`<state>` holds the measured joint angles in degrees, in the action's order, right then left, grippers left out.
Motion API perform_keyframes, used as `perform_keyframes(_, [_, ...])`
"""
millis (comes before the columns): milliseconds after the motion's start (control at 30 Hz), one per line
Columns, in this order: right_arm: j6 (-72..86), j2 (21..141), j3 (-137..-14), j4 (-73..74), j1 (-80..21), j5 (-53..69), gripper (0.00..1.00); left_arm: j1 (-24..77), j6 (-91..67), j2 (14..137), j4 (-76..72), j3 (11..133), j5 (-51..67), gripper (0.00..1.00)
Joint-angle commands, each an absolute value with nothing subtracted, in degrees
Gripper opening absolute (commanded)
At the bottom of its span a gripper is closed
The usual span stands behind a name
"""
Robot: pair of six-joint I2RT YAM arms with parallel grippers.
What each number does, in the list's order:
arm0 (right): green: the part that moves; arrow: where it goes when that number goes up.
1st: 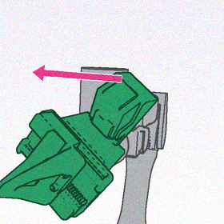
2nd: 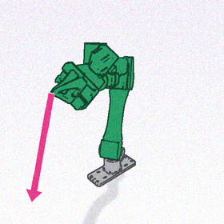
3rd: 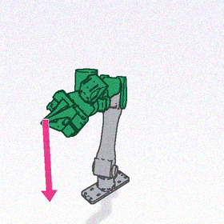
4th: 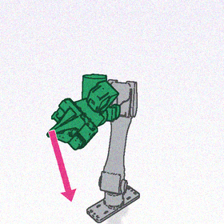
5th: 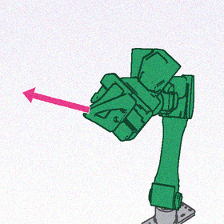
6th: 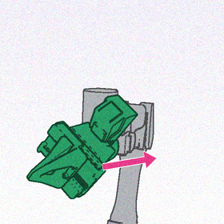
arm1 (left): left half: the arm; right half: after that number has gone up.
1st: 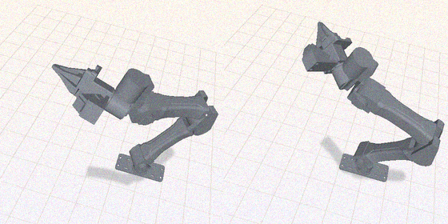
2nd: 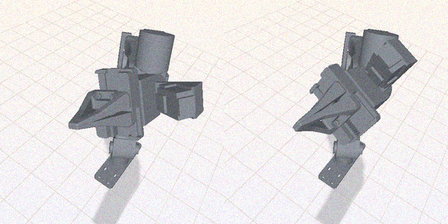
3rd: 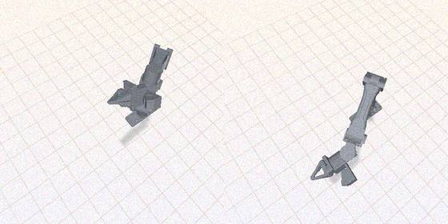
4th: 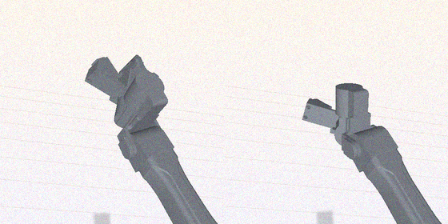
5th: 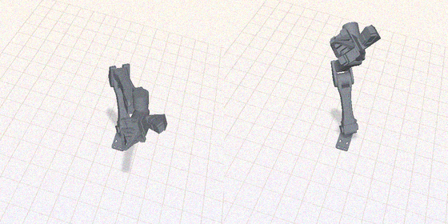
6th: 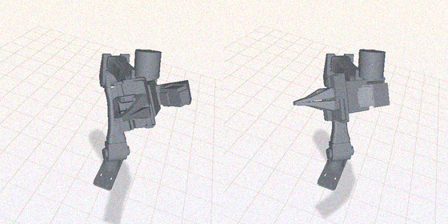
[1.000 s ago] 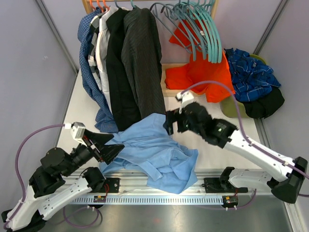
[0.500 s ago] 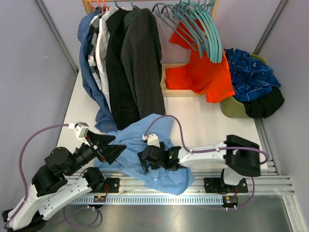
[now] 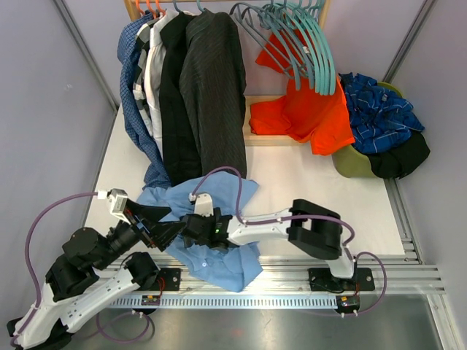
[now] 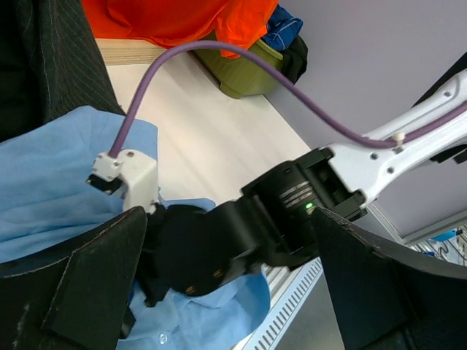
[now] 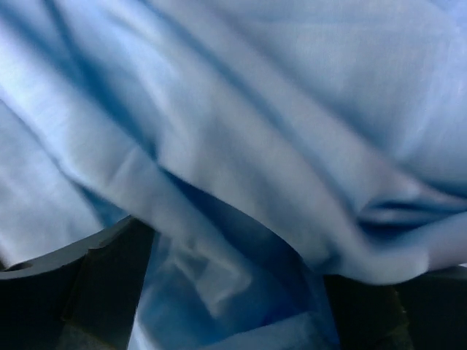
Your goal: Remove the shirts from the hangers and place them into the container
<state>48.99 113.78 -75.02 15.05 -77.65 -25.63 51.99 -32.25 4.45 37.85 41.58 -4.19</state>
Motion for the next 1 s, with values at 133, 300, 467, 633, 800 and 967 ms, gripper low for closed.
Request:
perform_keyframes(133, [64.8, 119.5, -70.4, 25.0, -74.0, -30.2, 0.01, 51.9, -32.3, 2.1, 39.7, 43.0, -6.4, 0.99])
perform_keyframes(300, [70.7, 103.7, -54.0, 25.6, -72.9, -34.0, 0.00, 51.9, -32.9, 0.7, 39.6, 42.2, -6.7, 0.99])
perform_keyframes(467, [76.1, 89.0, -51.1, 43.2, -72.9, -42.0, 0.00, 51.9, -33.5, 1.9, 38.2, 41.6, -5.5, 0.99])
perform_keyframes(633, [84.7, 74.7, -54.2, 67.4, -71.2, -53.2, 0.00, 51.9, -34.6, 3.0, 35.5, 40.6, -3.6, 0.99])
perform_keyframes(800, [90.4, 62.2, -58.1, 82.6, -66.8, -61.4, 0.00, 51.9, -35.2, 5.2, 33.1, 40.3, -2.2, 0.99])
perform_keyframes(967, [90.9, 51.5, -63.4, 93.1, -64.0, -69.3, 0.00, 51.9, -35.4, 8.3, 30.5, 40.2, -0.8, 0.99])
